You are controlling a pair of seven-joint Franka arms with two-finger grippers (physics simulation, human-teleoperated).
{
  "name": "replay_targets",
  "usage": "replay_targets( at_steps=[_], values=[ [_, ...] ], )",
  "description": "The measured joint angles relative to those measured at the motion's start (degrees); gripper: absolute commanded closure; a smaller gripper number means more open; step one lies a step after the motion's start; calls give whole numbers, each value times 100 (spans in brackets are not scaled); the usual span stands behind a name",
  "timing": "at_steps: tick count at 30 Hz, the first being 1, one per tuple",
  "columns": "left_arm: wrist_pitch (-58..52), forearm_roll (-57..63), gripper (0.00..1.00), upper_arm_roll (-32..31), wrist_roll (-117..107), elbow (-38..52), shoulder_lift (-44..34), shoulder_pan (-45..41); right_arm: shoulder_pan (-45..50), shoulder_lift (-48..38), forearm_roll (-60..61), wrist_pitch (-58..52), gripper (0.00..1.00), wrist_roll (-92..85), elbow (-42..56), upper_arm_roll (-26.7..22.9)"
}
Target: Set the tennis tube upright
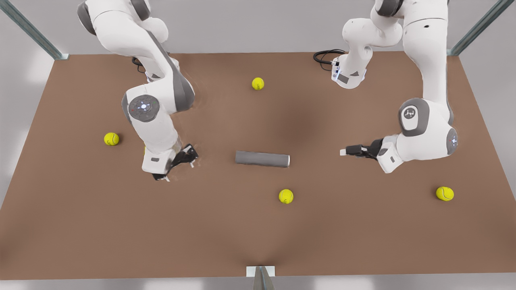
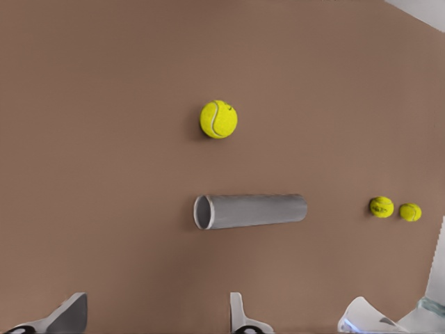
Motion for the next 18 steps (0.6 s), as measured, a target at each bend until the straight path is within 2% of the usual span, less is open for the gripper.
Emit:
replay_targets(
  at_steps=[3,5,8,10,14,18],
  values=[
    [174,-792,0,-219,23,421,981,-23,-991,-644,201,-690,0,263,-294,-131],
    [401,-1141,0,-427,65,484,1373,-33,-1165,-1174,222,-792,0,405,-1112,-164],
    [710,-1494,0,-649,168,522,1839,-40,-1227,-1446,310,-844,0,592,-1557,-174],
    [982,-1699,0,-919,247,519,2007,-48,-1221,-1766,427,-755,0,704,-2017,-176],
    [1458,-1934,0,-1128,459,418,2265,-86,-1163,-1820,561,-664,0,984,-2158,-178],
    [1704,-2308,0,-1141,770,-497,1922,-105,-1096,-1732,608,-585,0,1209,-2133,-179]
  ],
)
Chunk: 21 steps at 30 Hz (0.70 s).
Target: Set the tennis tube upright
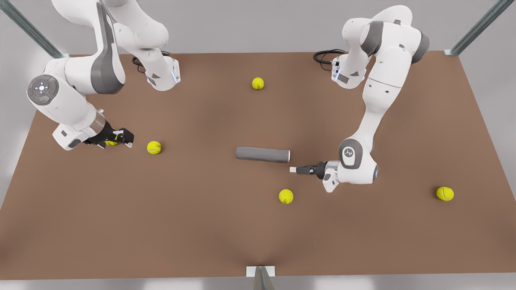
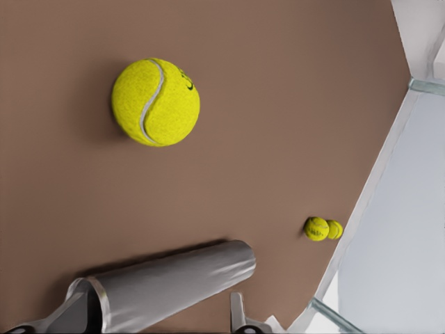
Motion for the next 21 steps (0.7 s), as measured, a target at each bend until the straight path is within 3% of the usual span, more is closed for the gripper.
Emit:
replay_targets(
  at_steps=[8,21],
  values=[
    [347,-728,0,-9,769,-1159,-435,-54,32,23,27,15,0,299,-2,1],
    [616,-1640,0,-85,1959,-1581,-317,-157,-215,24,148,-29,0,562,4,-32]
  ],
)
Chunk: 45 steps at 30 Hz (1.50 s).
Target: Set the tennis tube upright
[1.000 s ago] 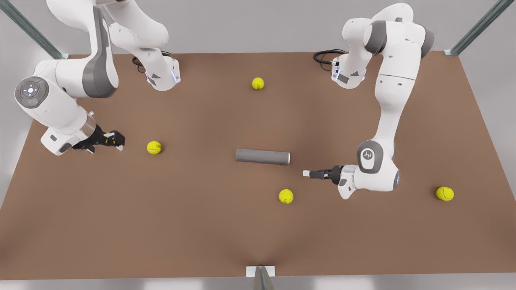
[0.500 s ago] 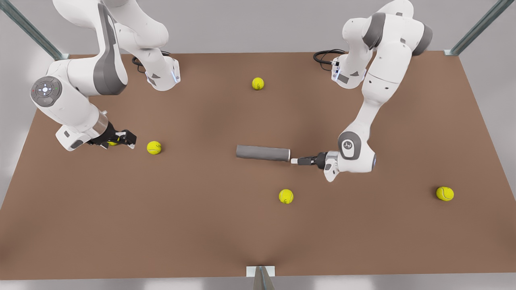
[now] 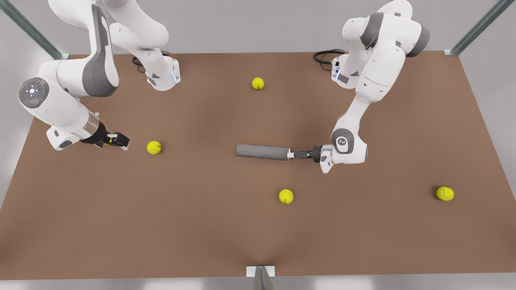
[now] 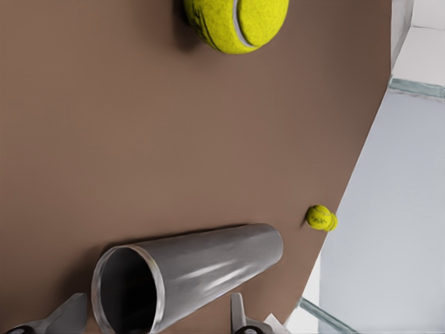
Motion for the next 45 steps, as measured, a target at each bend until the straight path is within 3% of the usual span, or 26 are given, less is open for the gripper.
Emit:
replay_targets(
  at_steps=[32,34,38,39,40,45],
  values=[
    [27,-1156,1,-46,1461,-34,233,-551,86,52,84,-53,0,108,28,-9],
    [16,-1184,11,-45,1496,-37,221,-557,86,52,85,-53,0,106,28,-9],
    [4,-1213,12,-37,1554,-34,208,-559,64,58,85,-54,0,102,40,-12],
    [5,-1215,27,-36,1565,-34,208,-559,54,86,85,-54,0,102,73,-13],
    [4,-1217,34,-36,1577,-33,206,-559,40,112,85,-54,0,101,99,-11],
    [-22,-1224,33,-35,1627,-33,180,-538,-20,231,85,-96,0,97,282,-8]
  ],
)
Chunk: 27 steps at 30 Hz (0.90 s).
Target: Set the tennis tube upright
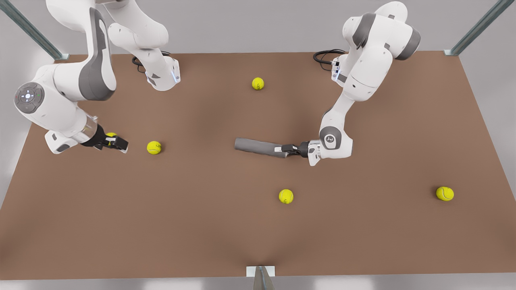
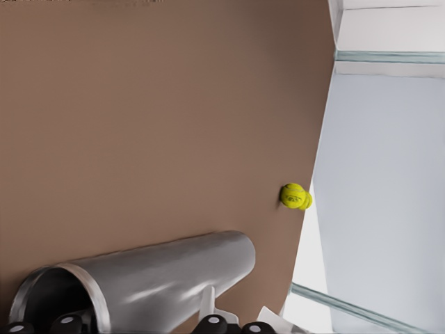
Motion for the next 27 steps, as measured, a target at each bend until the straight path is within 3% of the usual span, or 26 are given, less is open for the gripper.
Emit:
replay_targets(
  at_steps=[12,15,20,27],
  values=[
    [-415,-173,34,0,64,6,-51,170,57,23,3,-47,0,-2,37,10],
    [-515,-232,61,0,71,1,-56,180,42,24,2,-50,0,-4,37,9],
    [-617,-268,78,0,84,0,-52,181,15,26,3,-52,0,-6,37,9],
    [-802,-274,79,22,59,-24,-172,344,26,31,7,-54,0,-8,37,9]
  ],
)
